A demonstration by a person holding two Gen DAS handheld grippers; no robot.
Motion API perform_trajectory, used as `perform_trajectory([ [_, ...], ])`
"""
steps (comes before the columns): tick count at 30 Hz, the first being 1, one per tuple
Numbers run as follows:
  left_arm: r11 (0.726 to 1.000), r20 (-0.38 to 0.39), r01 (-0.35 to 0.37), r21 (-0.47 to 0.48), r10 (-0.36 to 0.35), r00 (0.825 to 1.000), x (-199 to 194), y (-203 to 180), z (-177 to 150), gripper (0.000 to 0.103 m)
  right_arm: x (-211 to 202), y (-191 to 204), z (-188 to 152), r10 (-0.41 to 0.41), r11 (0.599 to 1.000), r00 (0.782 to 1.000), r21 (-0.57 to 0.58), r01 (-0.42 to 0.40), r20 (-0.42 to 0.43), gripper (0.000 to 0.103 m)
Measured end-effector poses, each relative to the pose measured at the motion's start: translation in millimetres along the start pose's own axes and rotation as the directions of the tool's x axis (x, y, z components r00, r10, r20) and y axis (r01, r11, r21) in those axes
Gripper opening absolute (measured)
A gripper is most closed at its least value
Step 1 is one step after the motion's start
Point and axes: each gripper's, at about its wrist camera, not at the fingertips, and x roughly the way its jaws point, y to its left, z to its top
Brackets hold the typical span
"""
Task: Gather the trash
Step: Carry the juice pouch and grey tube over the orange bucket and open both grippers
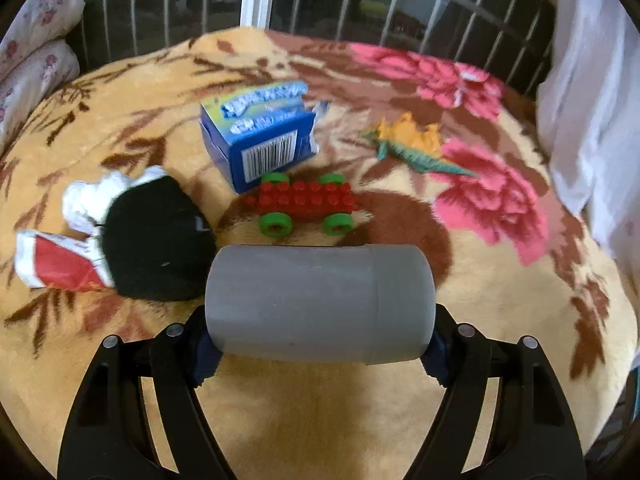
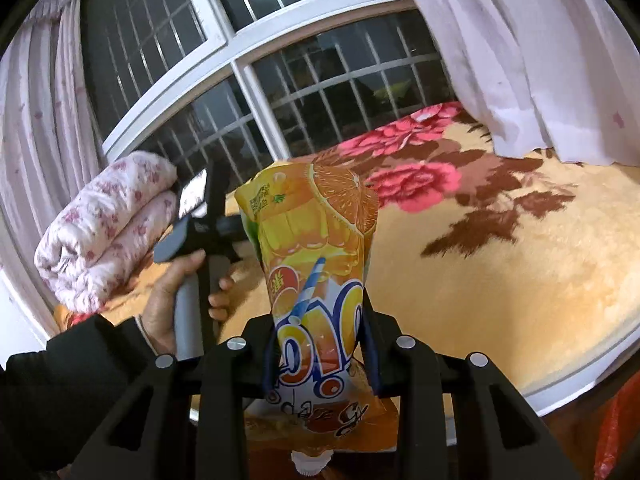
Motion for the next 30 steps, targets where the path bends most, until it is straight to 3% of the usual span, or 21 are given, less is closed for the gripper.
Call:
perform_trajectory([
  [6, 0.991, 0.061, 0.059, 0.117, -0.067, 0.996, -68.3, 4.7, -43.5, 0.076, -4.4, 19.9, -14.6, 0.032, 0.999, 0.999, -0.013, -0.032, -0.044, 0.033],
  [11, 0.968, 0.048, 0.111, 0.227, -0.125, 0.991, -133.1, 19.2, -109.8, 0.076, -9.5, 40.5, -30.5, 0.062, 0.997, 0.994, -0.037, -0.066, -0.091, 0.033],
  [15, 0.944, 0.027, 0.113, 0.311, -0.128, 0.991, -168.8, 32.9, -167.9, 0.076, -10.5, 53.6, -43.3, 0.091, 0.994, 0.986, -0.043, -0.098, -0.140, 0.033],
  [22, 0.928, -0.048, 0.084, 0.363, -0.071, 0.996, -163.9, 62.1, -235.5, 0.076, -4.6, 81.6, -80.8, 0.107, 0.988, 0.959, -0.082, -0.132, -0.262, 0.033],
  [27, 0.925, -0.112, 0.076, 0.372, -0.037, 0.993, -145.4, 75.3, -269.3, 0.076, 6.6, 95.0, -115.2, 0.093, 0.981, 0.919, -0.122, -0.150, -0.383, 0.033],
  [30, 0.939, -0.171, 0.085, 0.333, -0.028, 0.985, -131.2, 82.9, -279.4, 0.076, 15.1, 97.5, -129.5, 0.076, 0.979, 0.894, -0.136, -0.150, -0.441, 0.033],
])
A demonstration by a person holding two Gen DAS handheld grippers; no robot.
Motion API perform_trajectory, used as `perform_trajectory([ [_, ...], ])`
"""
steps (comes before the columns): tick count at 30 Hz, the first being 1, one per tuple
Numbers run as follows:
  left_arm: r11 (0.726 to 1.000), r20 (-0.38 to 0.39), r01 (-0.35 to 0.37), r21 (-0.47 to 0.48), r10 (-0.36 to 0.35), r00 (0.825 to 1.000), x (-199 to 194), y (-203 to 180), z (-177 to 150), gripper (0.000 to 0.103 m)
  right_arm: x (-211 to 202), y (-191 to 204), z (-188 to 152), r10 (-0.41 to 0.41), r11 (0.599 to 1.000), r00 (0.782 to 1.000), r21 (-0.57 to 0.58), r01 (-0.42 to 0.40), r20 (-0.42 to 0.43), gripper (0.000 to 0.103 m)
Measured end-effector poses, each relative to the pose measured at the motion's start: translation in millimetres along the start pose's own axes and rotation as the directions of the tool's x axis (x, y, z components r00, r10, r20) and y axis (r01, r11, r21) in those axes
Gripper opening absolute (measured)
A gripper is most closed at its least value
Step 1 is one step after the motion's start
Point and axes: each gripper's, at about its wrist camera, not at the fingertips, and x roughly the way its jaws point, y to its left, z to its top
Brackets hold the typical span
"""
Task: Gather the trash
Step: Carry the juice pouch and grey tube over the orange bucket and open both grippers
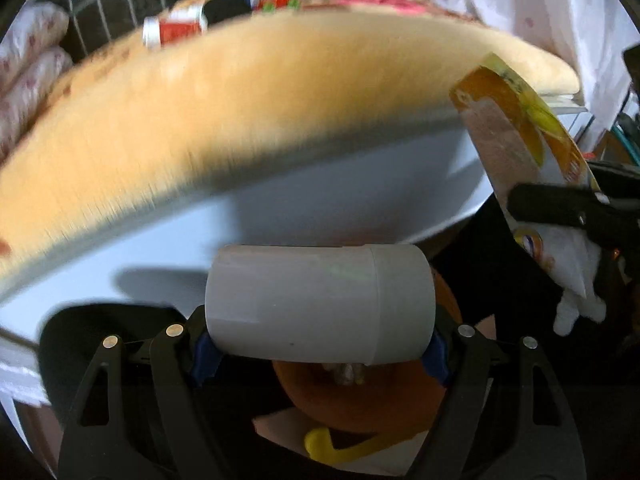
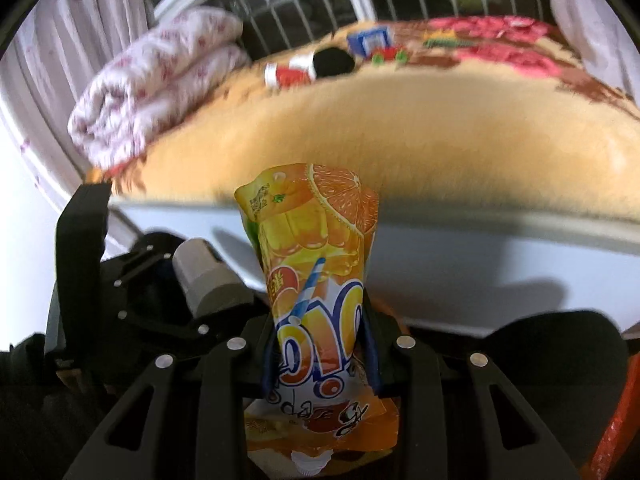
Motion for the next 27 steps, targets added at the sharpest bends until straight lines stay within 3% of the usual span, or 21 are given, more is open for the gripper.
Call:
perform_trajectory([
  [5, 0.998, -0.123, -0.019, -0.054, 0.012, 0.992, 33.4, 6.9, -12.3, 0.076, 23.0, -6.3, -11.2, -0.033, 0.999, 0.995, 0.017, 0.034, -0.092, 0.033],
  [12, 0.994, -0.269, -0.045, -0.102, 0.016, 0.963, 68.8, 20.6, -23.5, 0.076, 67.1, -15.6, -27.1, -0.050, 0.997, 0.966, 0.048, 0.064, -0.254, 0.033],
  [24, 0.992, -0.317, -0.037, -0.117, -0.001, 0.948, 81.8, 24.3, -24.5, 0.076, 83.8, -19.4, -32.4, -0.037, 0.997, 0.949, 0.056, 0.058, -0.312, 0.034],
  [27, 0.992, -0.328, -0.047, -0.115, 0.007, 0.945, 83.1, 22.3, -26.2, 0.076, 84.3, -19.4, -32.5, -0.040, 0.997, 0.949, 0.056, 0.061, -0.311, 0.039],
])
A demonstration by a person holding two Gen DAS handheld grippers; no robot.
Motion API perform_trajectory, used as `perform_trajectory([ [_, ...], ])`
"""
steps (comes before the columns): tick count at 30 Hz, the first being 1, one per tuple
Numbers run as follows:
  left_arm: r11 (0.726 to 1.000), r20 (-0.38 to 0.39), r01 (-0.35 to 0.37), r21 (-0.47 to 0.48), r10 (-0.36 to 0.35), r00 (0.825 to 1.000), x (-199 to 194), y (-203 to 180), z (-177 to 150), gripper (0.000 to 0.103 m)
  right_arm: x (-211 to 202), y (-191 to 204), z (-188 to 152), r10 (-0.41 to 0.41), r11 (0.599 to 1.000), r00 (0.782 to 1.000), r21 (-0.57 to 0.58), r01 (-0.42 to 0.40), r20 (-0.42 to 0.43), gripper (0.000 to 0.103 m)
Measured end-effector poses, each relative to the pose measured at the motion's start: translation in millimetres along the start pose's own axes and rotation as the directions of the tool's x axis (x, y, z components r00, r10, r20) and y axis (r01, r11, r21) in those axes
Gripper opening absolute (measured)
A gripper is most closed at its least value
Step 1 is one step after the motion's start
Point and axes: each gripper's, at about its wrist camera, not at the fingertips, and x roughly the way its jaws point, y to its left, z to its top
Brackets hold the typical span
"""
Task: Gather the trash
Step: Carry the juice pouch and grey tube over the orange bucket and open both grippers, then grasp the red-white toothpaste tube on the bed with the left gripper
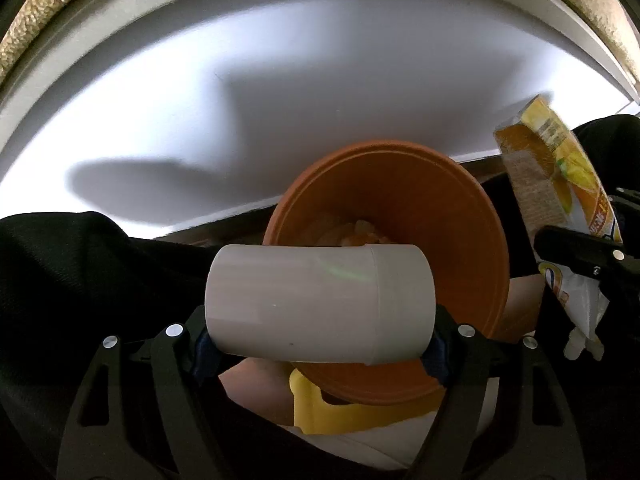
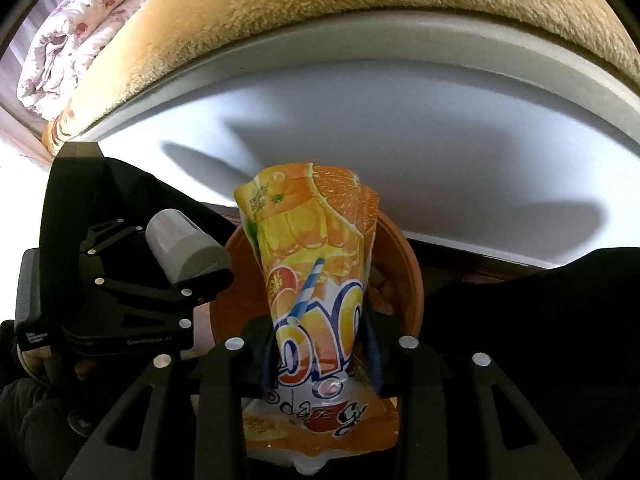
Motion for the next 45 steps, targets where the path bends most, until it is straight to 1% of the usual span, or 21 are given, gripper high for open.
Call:
perform_trajectory([
  [1, 1.000, -0.008, 0.000, 0.000, 0.000, 1.000, 0.8, -1.1, 0.8, 0.077, 1.5, 2.7, 6.0, -0.003, 1.000, 1.000, 0.003, 0.003, -0.001, 0.051],
  [2, 1.000, -0.018, 0.001, -0.002, -0.001, 1.000, 1.8, -1.7, 1.1, 0.079, 1.6, 2.0, 7.1, -0.008, 1.000, 1.000, 0.007, 0.008, 0.002, 0.055],
  [3, 1.000, -0.028, -0.001, -0.005, 0.000, 1.000, 3.3, -1.2, 0.5, 0.083, -0.2, 2.2, 7.5, -0.016, 1.000, 1.000, 0.013, 0.016, 0.008, 0.056],
  [4, 1.000, -0.031, 0.000, -0.007, 0.000, 1.000, 4.2, 0.2, 1.0, 0.084, -1.3, 1.2, 7.7, -0.017, 1.000, 1.000, 0.018, 0.016, 0.011, 0.056],
  [9, 1.000, -0.032, 0.010, -0.021, -0.011, 0.999, 5.0, 0.8, 4.0, 0.086, -8.5, -5.1, 6.6, -0.023, 0.998, 0.999, 0.051, 0.021, 0.034, 0.056],
  [16, 0.999, -0.015, 0.022, -0.032, -0.022, 1.000, -3.5, 2.8, 4.0, 0.086, -18.1, -6.0, 6.3, -0.030, 0.998, 0.998, 0.063, 0.026, 0.062, 0.063],
  [18, 0.999, 0.016, 0.033, -0.030, -0.033, 0.999, -17.4, 3.8, 4.9, 0.086, -26.9, -4.2, 5.9, -0.034, 0.998, 0.996, 0.053, 0.030, 0.084, 0.064],
  [21, 0.998, 0.101, 0.054, -0.020, -0.051, 0.994, -49.4, 7.6, 5.8, 0.086, -52.2, 3.6, 3.4, -0.048, 0.999, 0.986, 0.015, 0.046, 0.159, 0.071],
  [22, 0.998, 0.146, 0.061, -0.010, -0.059, 0.988, -67.8, 9.6, 6.9, 0.086, -59.3, 3.8, 3.1, -0.046, 0.999, 0.981, 0.005, 0.046, 0.187, 0.075],
  [24, 0.999, 0.242, 0.043, 0.013, -0.045, 0.969, -103.7, 14.4, 10.6, 0.087, -82.4, 7.6, 2.6, -0.040, 0.999, 0.961, -0.022, 0.047, 0.274, 0.082],
  [25, 0.999, 0.297, 0.020, 0.027, -0.027, 0.954, -124.4, 18.6, 16.1, 0.091, -89.8, 8.8, 3.1, -0.034, 0.999, 0.950, -0.027, 0.045, 0.309, 0.086],
  [28, 0.998, 0.414, -0.055, 0.013, 0.045, 0.909, -165.9, 37.8, 47.5, 0.092, -113.4, 6.9, 9.4, -0.004, 0.999, 0.910, -0.030, 0.018, 0.415, 0.091],
  [30, 0.993, 0.453, -0.119, -0.003, 0.108, 0.885, -177.9, 49.5, 75.3, 0.092, -119.4, 6.1, 14.0, 0.018, 1.000, 0.889, -0.014, -0.013, 0.458, 0.092],
  [31, 0.986, 0.481, -0.165, 0.006, 0.142, 0.865, -182.6, 57.6, 96.2, 0.092, -123.4, 3.6, 18.4, 0.043, 0.999, 0.877, 0.000, -0.049, 0.478, 0.092],
  [32, 0.980, 0.497, -0.198, 0.019, 0.162, 0.852, -184.5, 61.7, 112.6, 0.092, -129.7, 1.1, 22.3, 0.061, 0.997, 0.873, 0.009, -0.075, 0.484, 0.092],
  [34, 0.961, 0.507, -0.267, 0.074, 0.195, 0.840, -182.0, 73.0, 154.5, 0.092, -131.5, -1.9, 26.8, 0.074, 0.995, 0.869, 0.021, -0.097, 0.490, 0.092],
  [37, 0.923, 0.493, -0.335, 0.189, 0.206, 0.846, -166.1, 80.8, 204.7, 0.092, -127.4, -4.0, 31.7, 0.052, 0.996, 0.873, 0.034, -0.078, 0.486, 0.092],
  [39, 0.898, 0.473, -0.350, 0.265, 0.195, 0.859, -157.5, 83.0, 232.8, 0.092, -120.5, -2.7, 33.8, 0.037, 0.997, 0.878, 0.047, -0.067, 0.478, 0.092],
  [40, 0.888, 0.469, -0.358, 0.290, 0.194, 0.862, -154.2, 83.9, 238.3, 0.092, -119.6, -6.2, 34.9, 0.033, 0.996, 0.881, 0.057, -0.067, 0.471, 0.092],
  [43, 0.858, 0.439, -0.356, 0.370, 0.175, 0.881, -146.9, 85.5, 260.9, 0.092, -117.2, -17.1, 34.3, 0.017, 0.993, 0.887, 0.092, -0.067, 0.461, 0.092],
  [45, 0.859, 0.396, -0.300, 0.415, 0.127, 0.909, -143.0, 87.8, 271.7, 0.092, -113.1, -25.6, 38.7, 0.009, 0.990, 0.893, 0.120, -0.071, 0.449, 0.092],
])
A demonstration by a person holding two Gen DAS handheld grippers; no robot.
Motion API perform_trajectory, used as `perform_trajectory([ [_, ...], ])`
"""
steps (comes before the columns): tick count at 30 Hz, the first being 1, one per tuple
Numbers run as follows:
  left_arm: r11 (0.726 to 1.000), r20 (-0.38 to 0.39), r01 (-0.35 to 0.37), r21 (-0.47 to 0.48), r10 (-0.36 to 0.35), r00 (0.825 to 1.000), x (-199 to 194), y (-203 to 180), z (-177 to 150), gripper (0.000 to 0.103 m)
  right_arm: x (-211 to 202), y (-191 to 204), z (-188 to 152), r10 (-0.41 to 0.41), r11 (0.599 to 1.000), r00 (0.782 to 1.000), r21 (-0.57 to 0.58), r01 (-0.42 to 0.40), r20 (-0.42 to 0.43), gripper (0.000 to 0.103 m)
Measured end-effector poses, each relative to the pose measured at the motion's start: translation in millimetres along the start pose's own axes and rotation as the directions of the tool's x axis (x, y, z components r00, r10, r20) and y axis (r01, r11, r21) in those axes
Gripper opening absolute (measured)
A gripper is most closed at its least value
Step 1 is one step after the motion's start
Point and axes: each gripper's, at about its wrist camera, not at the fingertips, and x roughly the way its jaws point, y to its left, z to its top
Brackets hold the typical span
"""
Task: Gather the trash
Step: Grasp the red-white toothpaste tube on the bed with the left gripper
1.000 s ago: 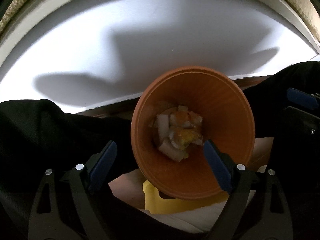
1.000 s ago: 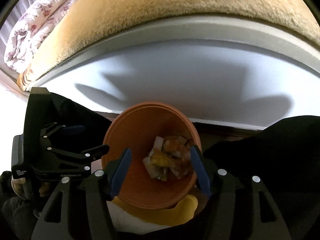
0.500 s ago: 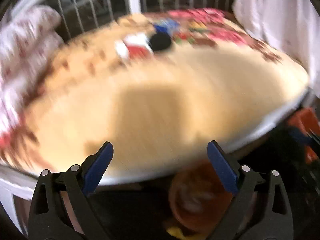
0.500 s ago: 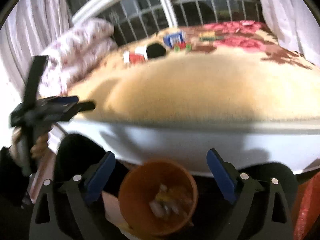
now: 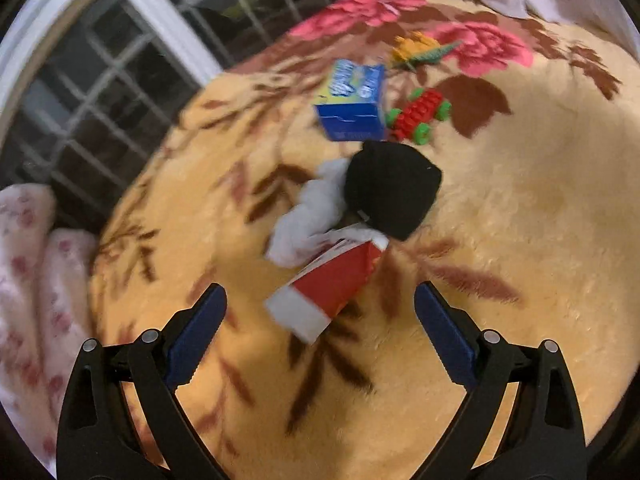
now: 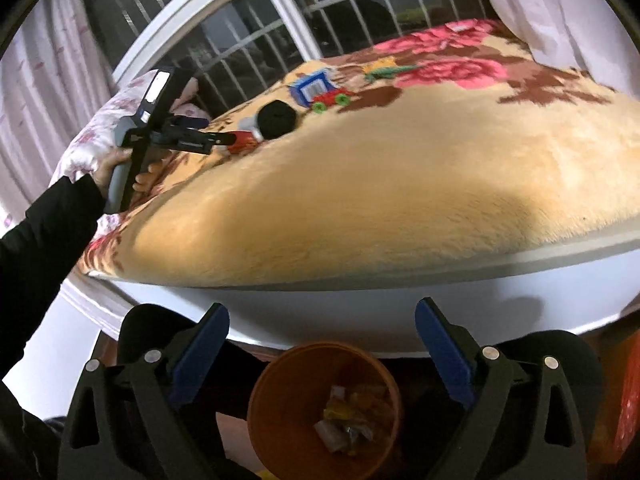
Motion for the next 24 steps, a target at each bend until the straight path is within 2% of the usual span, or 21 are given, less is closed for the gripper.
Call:
perform_trajectory([
  [2, 0.996, -0.040, 0.085, 0.011, -0.085, 0.996, 10.2, 3.5, 2.8, 0.092, 4.1, -5.2, 0.3, 0.001, 1.000, 1.000, 0.019, 0.000, -0.008, 0.092],
  [5, 0.991, -0.091, 0.136, 0.018, -0.134, 0.987, 25.8, 1.8, 4.8, 0.090, 12.4, -10.0, 2.4, 0.006, 0.999, 1.000, 0.038, -0.005, -0.026, 0.092],
  [7, 0.981, -0.112, 0.193, -0.009, -0.193, 0.975, 30.4, 0.0, 4.8, 0.081, 15.1, -10.2, 3.0, 0.004, 1.000, 1.000, 0.031, -0.003, -0.030, 0.092],
  [8, 0.973, -0.116, 0.229, -0.028, -0.231, 0.966, 31.0, 0.3, 4.0, 0.078, 14.9, -9.7, 2.8, 0.003, 1.000, 1.000, 0.027, -0.002, -0.028, 0.092],
  [10, 0.966, -0.125, 0.255, -0.050, -0.259, 0.958, 32.7, -1.4, 2.3, 0.077, 14.2, -9.4, 2.4, 0.004, 1.000, 1.000, 0.021, -0.003, -0.023, 0.092],
  [12, 0.970, -0.134, 0.240, -0.045, -0.244, 0.961, 34.8, -5.3, 1.4, 0.077, 14.5, -10.5, 1.8, 0.006, 1.000, 1.000, 0.020, -0.006, -0.021, 0.092],
  [15, 0.969, -0.139, 0.235, -0.073, -0.243, 0.960, 39.8, -3.6, 3.9, 0.069, 17.7, -13.8, 0.8, 0.006, 1.000, 0.999, 0.028, -0.005, -0.034, 0.092],
  [17, 0.968, -0.144, 0.232, -0.099, -0.244, 0.959, 43.6, 0.5, 6.7, 0.059, 18.5, -16.1, -0.2, 0.009, 0.999, 0.999, 0.039, -0.007, -0.037, 0.092],
  [19, 0.966, -0.147, 0.221, -0.132, -0.239, 0.960, 45.6, 4.3, 7.0, 0.034, 17.6, -16.0, -1.7, 0.008, 0.999, 0.999, 0.044, -0.006, -0.038, 0.092],
  [24, 0.947, -0.087, 0.214, -0.241, -0.240, 0.967, 32.5, 12.9, -7.7, 0.026, 13.4, -14.3, -2.4, 0.009, 0.999, 0.999, 0.046, -0.008, -0.030, 0.092],
])
